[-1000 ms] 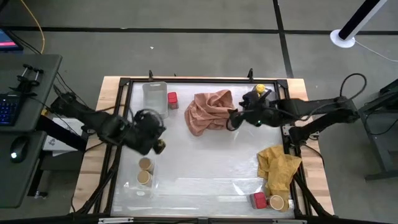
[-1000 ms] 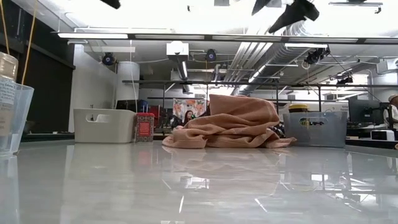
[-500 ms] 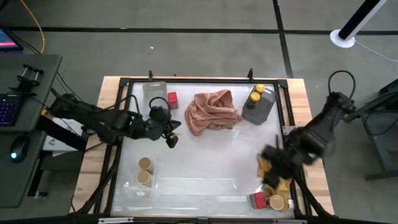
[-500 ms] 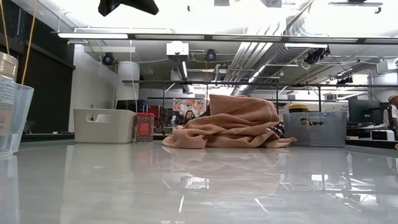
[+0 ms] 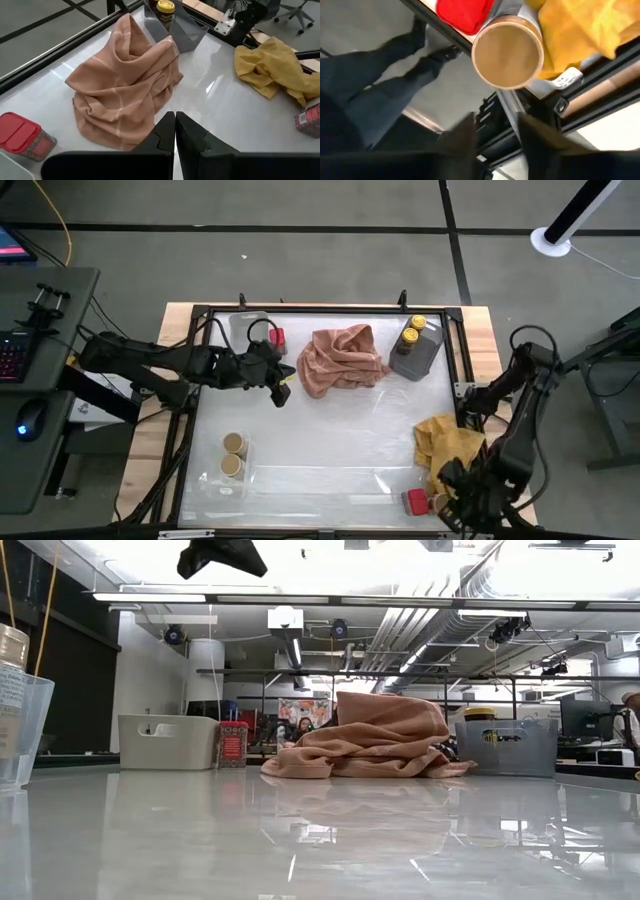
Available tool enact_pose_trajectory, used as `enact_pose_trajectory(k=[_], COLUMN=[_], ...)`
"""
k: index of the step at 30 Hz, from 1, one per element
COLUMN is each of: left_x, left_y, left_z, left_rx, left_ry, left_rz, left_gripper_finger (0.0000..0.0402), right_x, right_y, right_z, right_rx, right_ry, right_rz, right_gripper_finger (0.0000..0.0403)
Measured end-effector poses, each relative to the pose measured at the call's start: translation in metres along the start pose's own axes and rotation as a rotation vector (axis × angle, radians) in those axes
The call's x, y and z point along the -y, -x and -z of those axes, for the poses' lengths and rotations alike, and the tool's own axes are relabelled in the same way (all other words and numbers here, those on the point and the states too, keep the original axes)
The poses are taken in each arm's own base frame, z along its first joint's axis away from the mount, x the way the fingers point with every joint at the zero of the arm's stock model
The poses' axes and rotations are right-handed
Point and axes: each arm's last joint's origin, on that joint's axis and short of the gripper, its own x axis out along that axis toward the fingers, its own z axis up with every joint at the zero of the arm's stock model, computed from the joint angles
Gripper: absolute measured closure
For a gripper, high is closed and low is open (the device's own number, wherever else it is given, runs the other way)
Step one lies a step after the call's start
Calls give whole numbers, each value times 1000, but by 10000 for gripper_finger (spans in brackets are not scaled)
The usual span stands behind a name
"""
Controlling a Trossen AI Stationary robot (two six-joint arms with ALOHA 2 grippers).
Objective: Sort spices by type
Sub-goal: Put the gold seasoning bottle into the transparent bin
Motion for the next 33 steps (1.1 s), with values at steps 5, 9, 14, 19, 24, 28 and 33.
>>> enact_pose_trajectory(k=[5, 9, 14, 19, 24, 28, 33], left_x=[1, 1, 2, 2, 2, 2, 2], left_y=[0, 0, 0, 0, 0, 0, 0], left_z=[-3, -4, -4, -3, -3, -3, -3], left_rx=[22, 28, 27, 16, 16, 16, 16], left_ry=[16, 18, 32, 32, 30, 15, 14], left_rz=[18, 24, 26, 43, 43, 43, 41], left_gripper_finger=[401, 401, 401, 401, 401, 401, 401], right_x=[-7, -10, -16, -16, -16, -16, -4], right_y=[-13, -15, -26, -34, -42, -44, -33], right_z=[-8, -14, -14, -15, -18, -23, -47], right_rx=[67, 86, 52, 41, 54, 53, 113], right_ry=[4, 21, 67, 71, 75, 112, 135], right_rz=[14, 26, 30, 75, 122, 165, 332], right_gripper_finger=[383, 399, 401, 402, 402, 402, 402])
